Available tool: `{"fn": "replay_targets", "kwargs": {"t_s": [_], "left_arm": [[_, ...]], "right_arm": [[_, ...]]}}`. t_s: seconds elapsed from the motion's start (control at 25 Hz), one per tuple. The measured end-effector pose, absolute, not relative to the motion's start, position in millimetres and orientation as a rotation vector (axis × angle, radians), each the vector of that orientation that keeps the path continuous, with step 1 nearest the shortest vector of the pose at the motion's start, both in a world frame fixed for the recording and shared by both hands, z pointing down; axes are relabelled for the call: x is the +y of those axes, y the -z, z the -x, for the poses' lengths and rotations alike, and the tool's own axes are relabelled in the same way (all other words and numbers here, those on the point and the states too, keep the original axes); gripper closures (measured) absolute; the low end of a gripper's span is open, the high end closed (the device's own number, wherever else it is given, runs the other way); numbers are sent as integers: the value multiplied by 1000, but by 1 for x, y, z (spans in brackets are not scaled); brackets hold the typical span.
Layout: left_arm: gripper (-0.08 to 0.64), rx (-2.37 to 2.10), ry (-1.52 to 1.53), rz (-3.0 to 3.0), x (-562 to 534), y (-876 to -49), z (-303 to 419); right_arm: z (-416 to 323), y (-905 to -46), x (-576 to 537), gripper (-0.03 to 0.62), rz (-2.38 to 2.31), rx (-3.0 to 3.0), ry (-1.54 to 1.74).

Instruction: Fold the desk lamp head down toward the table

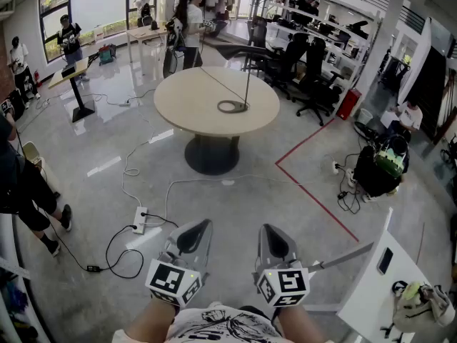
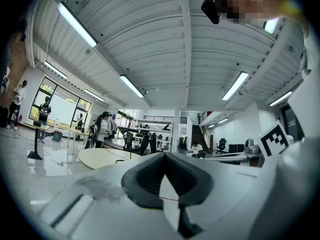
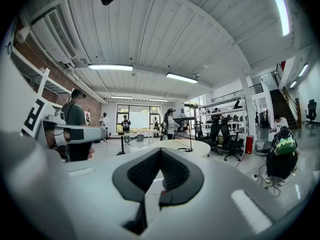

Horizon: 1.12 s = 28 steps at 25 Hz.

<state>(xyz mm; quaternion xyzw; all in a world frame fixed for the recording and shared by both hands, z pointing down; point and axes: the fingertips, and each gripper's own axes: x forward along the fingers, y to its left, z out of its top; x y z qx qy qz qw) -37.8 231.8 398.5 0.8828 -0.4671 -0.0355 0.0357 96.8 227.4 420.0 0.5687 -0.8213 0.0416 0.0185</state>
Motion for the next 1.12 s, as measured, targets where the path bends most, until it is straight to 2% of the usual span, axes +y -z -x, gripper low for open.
{"fn": "replay_targets", "kwargs": {"t_s": [0.6,1.12], "left_arm": [[555,-1446,118,-2702,217,-395,34],[555,-1482,103,-2635,186,-413,45]], "right_arm": [[-105,-409,218,584,-1812,-2576,-64],[-102,-440,175,584,-1712,-2601,-230]]}}
